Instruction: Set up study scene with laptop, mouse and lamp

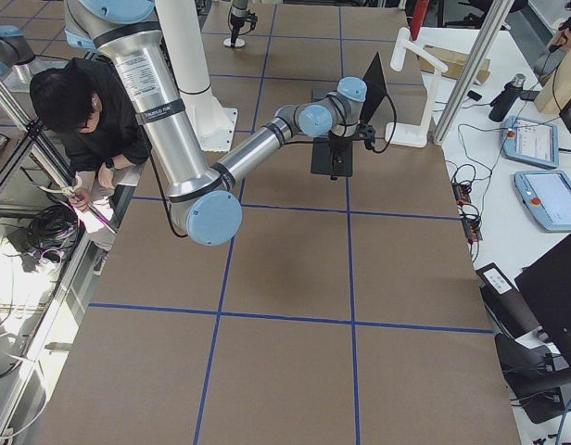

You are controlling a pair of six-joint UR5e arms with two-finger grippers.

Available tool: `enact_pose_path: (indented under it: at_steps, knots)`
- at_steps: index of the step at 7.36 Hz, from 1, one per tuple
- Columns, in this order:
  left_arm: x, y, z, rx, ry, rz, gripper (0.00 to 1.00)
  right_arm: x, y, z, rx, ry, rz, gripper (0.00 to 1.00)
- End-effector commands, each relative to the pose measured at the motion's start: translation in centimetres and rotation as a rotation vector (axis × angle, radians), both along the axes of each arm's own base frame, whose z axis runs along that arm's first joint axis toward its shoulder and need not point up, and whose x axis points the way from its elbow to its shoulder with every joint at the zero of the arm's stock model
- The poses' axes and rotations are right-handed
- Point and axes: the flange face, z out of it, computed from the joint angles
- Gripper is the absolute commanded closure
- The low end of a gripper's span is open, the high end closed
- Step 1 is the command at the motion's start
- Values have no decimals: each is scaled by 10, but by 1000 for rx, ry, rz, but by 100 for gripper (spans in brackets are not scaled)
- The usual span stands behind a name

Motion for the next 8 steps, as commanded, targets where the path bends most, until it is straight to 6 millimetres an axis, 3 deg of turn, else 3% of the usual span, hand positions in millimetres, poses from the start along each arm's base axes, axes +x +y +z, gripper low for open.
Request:
enact_pose_path:
  at_steps: [1, 3, 5, 7, 8]
  knots:
    - [0, 0, -4, -9, 27, -1, 40, 0, 0, -2, 3, -1, 0, 0]
    - [-5, -2, -6, -13, 42, -4, 51, 0, 0, -2, 4, -2, 0, 0]
    - [-5, -3, -14, -25, 81, -11, 51, -1, -1, -4, 7, -4, 0, 0]
    - [2, -8, -52, -50, 157, -46, 51, 0, 0, -6, 5, -7, 4, 0]
    - [13, -9, -80, -80, 210, -57, 51, 0, 0, -8, 7, -10, 3, 0]
